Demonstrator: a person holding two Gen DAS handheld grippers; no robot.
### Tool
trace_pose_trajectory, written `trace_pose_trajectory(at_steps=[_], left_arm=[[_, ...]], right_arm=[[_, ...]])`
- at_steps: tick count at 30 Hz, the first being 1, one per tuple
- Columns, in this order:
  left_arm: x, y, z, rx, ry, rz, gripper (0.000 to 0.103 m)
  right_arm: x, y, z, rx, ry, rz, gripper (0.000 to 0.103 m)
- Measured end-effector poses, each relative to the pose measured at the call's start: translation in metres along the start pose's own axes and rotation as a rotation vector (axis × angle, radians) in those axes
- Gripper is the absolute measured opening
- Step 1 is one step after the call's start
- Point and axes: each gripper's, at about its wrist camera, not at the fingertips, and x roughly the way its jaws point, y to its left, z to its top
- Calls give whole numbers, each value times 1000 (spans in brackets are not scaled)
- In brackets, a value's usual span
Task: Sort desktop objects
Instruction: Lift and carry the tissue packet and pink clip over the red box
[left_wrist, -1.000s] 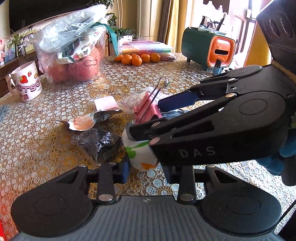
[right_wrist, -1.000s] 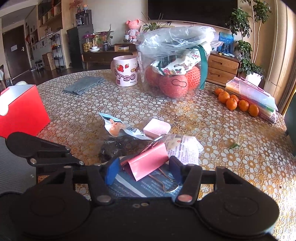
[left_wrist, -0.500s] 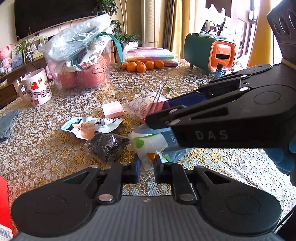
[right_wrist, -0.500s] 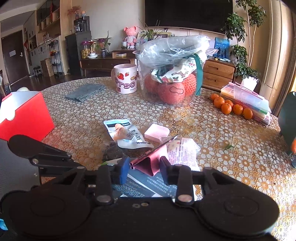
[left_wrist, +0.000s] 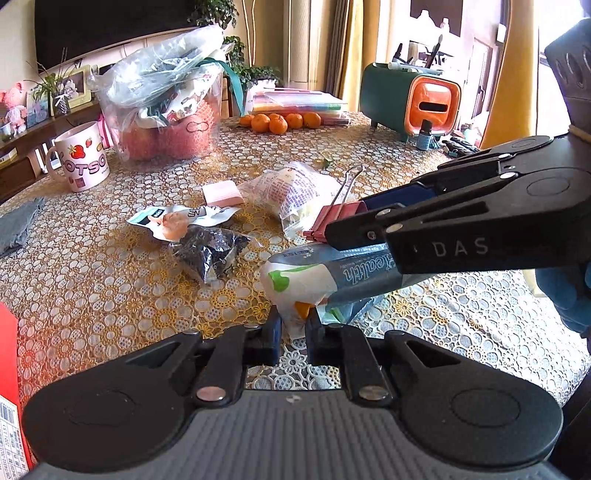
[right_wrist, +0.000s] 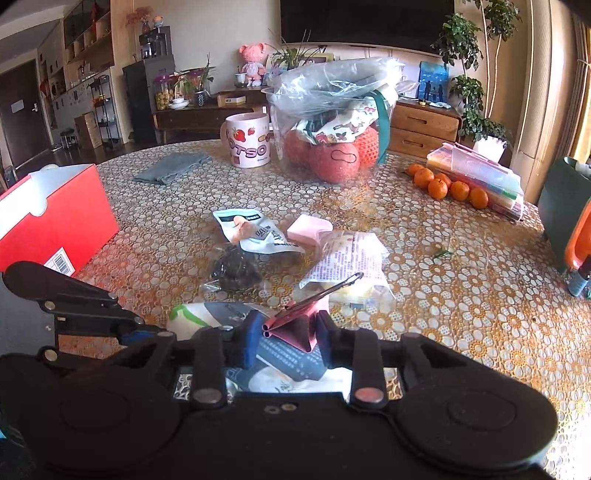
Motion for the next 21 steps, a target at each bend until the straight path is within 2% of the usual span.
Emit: trace_pose_trajectory(at_steps=[8,21], left_arm=[[-24,6,5,-25,-60,21,11],[-102,50,-6,-75,-127,107,11]], right_arm=[[-22,5,12,11,-59,6,30],[-65,33,37,-18,-130,26,30]])
